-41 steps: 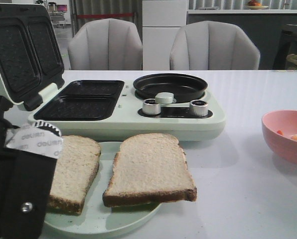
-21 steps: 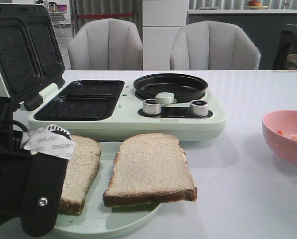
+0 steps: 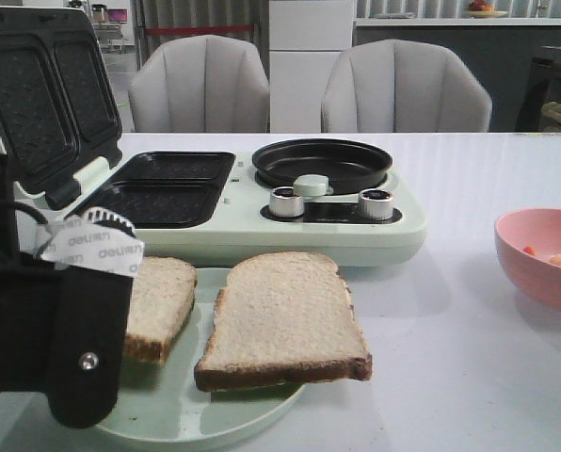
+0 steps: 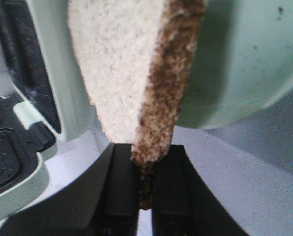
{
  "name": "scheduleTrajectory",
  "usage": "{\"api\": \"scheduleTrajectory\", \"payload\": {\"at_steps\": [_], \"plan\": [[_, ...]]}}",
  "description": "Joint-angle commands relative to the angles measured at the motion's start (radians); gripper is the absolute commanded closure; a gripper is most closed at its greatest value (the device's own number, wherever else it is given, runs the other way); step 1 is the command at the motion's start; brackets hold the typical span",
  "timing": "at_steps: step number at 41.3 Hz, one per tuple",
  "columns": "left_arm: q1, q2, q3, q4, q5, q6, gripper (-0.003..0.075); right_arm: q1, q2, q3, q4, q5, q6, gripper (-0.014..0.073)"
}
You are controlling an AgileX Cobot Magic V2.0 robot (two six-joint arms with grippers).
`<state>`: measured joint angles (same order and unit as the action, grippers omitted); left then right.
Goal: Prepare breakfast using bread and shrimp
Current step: 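Grasp the bread slice nearest the left gripper with the left gripper, then lift the bread slice and lower it onto the sandwich maker plate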
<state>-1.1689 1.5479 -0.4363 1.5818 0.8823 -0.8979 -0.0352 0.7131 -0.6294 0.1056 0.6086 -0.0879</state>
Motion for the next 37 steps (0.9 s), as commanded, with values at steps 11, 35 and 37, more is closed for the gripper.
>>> {"api": "scheduleTrajectory", "payload": {"at_steps": [11,35,37], "plan": [[-0.087,-0.256,-0.019,0.121,0.335,-0.023,0.062,-0.007,0.003,-0.026,0.003,-0.07,-0.005,0.0107],[0.28,-0.326,-0.222,0.276,-0.076,-0.019,0.0621,-0.007,0.003,-0.026,0.003,-0.07,-0.005,0.0107],[0.321,-0.305,-0.262,0.276,-0.113,-0.019,0.062,-0.007,0.003,-0.026,0.003,-0.07,-0.005,0.0107]]}}
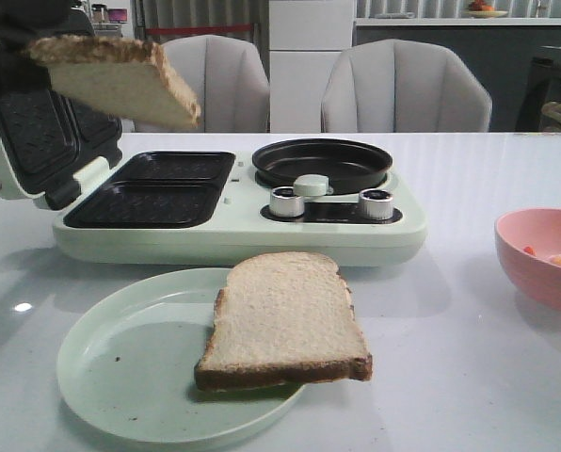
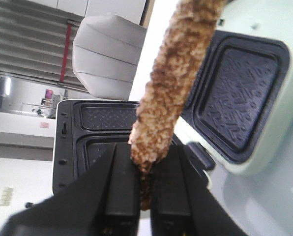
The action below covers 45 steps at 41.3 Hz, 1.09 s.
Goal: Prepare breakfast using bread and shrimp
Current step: 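Lift the bread slice and lower it onto the sandwich maker plate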
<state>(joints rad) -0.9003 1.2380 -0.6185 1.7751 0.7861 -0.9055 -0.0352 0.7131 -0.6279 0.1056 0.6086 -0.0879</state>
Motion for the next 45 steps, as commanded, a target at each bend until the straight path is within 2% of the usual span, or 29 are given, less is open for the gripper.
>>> {"api": "scheduleTrajectory", "payload": {"at_steps": [1,10,19,30,36,45], "plan": [[0.068,0.023,-0.097,0.083,-0.027,-0.009,0.0621,-0.007,0.003,-0.027,0.003,-0.07,-0.005,0.0107],[0.195,0.209,-0.287,0.083,-0.085,0.045,0.0621,-0.007,0.003,-0.027,0.003,-0.07,-0.005,0.0107],[0.303,0.417,-0.498,0.083,-0.202,0.092,0.0621,-0.007,0.003,-0.027,0.003,-0.07,-0.005,0.0107],[0.387,0.618,-0.719,0.083,-0.222,0.154,0.0621,-0.007,0.003,-0.027,0.003,-0.07,-0.005,0.0107],[0.431,0.69,-0.796,0.083,-0.267,0.154,0.0621,-0.007,0.003,-0.027,0.003,-0.07,-0.005,0.0107],[0.461,0.742,-0.819,0.083,-0.355,0.154,0.0619,-0.007,0.003,-0.027,0.003,-0.07,-0.005,0.0107]]}}
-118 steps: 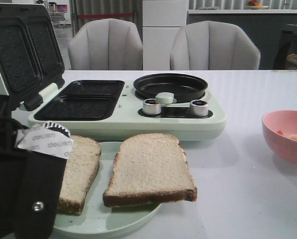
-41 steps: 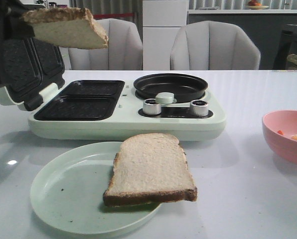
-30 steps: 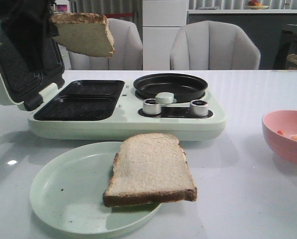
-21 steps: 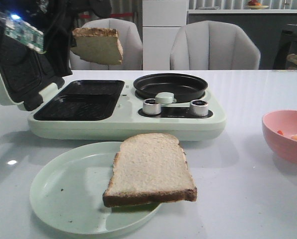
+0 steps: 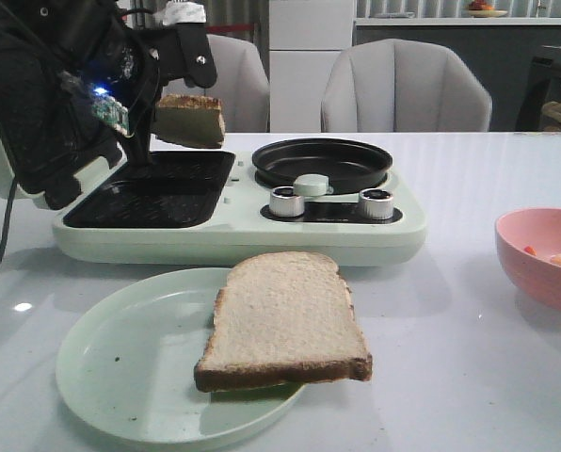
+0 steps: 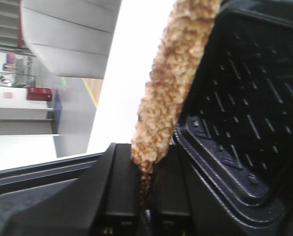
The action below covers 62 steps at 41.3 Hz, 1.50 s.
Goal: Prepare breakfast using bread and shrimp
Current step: 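Lift the bread slice and lower it onto the sandwich maker plate, then open the left gripper and withdraw it upward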
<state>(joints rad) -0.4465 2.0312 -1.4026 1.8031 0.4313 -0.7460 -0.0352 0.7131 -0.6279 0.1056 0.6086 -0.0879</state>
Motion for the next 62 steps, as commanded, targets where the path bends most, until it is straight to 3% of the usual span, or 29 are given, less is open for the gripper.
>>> {"api": "scheduleTrajectory", "payload": {"at_steps": [1,12,18,27,38,43,52,57,62], "plan": [[0.009,-0.051,-0.035,0.055,-0.013,-0.005,0.0617,-0.007,0.003,-0.027,0.003,-0.07,-0.005,0.0107],[0.009,-0.051,-0.028,0.055,-0.056,-0.001,0.0525,-0.007,0.003,-0.027,0.003,-0.07,-0.005,0.0107],[0.009,-0.057,0.0,0.055,-0.041,-0.001,0.0453,-0.007,0.003,-0.027,0.003,-0.07,-0.005,0.0107],[0.009,-0.066,0.059,0.055,0.01,-0.001,0.0404,-0.007,0.003,-0.027,0.003,-0.07,-0.005,0.0107],[0.003,-0.099,0.092,0.055,0.049,-0.001,0.0195,-0.007,0.003,-0.027,0.003,-0.07,-0.005,0.0107],[-0.011,-0.124,0.108,0.044,0.106,-0.003,0.0184,-0.007,0.003,-0.027,0.003,-0.07,-0.005,0.0107],[-0.068,-0.232,0.147,-0.148,0.132,-0.001,0.0211,-0.007,0.003,-0.027,0.003,-0.07,-0.005,0.0107],[-0.127,-0.315,0.15,-0.477,0.148,0.066,0.0211,-0.007,0.003,-0.027,0.003,-0.07,-0.005,0.0107],[-0.2,-0.405,0.15,-0.83,0.207,0.272,0.0211,-0.007,0.003,-0.027,0.003,-0.07,-0.005,0.0107]]}}
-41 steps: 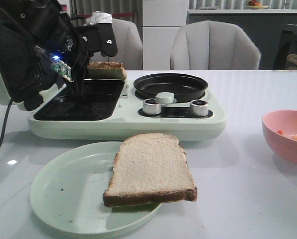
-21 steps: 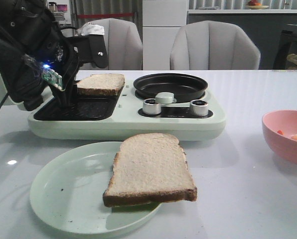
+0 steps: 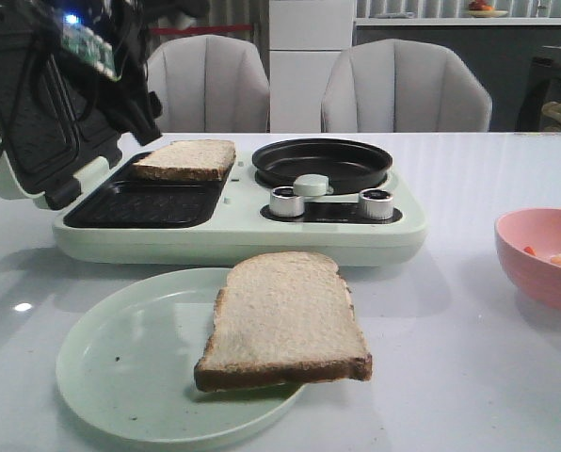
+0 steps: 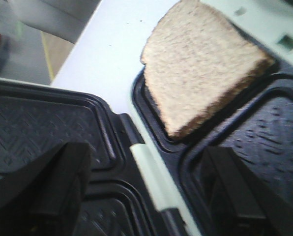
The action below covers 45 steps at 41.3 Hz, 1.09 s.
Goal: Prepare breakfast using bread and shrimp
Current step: 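Open the left gripper and withdraw it upward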
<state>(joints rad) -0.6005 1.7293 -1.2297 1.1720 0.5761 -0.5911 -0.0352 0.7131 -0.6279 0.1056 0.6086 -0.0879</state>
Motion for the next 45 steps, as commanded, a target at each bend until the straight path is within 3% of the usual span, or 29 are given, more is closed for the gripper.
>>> {"api": "scheduleTrajectory", "payload": {"at_steps": [1,9,22,35,45], "plan": [[-0.06,-0.118,-0.023,-0.27,0.098,0.164,0.0211,-0.007,0.003,-0.027,0.003,-0.07,-0.005,0.0107],[-0.148,-0.248,-0.017,-0.596,0.384,0.248,0.0211,-0.007,0.003,-0.027,0.003,-0.07,-0.005,0.0107],[-0.206,-0.469,-0.009,-0.932,0.428,0.413,0.0211,-0.007,0.003,-0.027,0.003,-0.07,-0.005,0.0107],[-0.271,-0.68,0.134,-0.995,0.428,0.431,0.0211,-0.007,0.003,-0.027,0.027,-0.06,-0.005,0.0107],[-0.271,-0.811,0.241,-1.001,0.428,0.431,0.0211,0.011,0.08,-0.027,0.356,0.089,-0.043,0.0107]]}}
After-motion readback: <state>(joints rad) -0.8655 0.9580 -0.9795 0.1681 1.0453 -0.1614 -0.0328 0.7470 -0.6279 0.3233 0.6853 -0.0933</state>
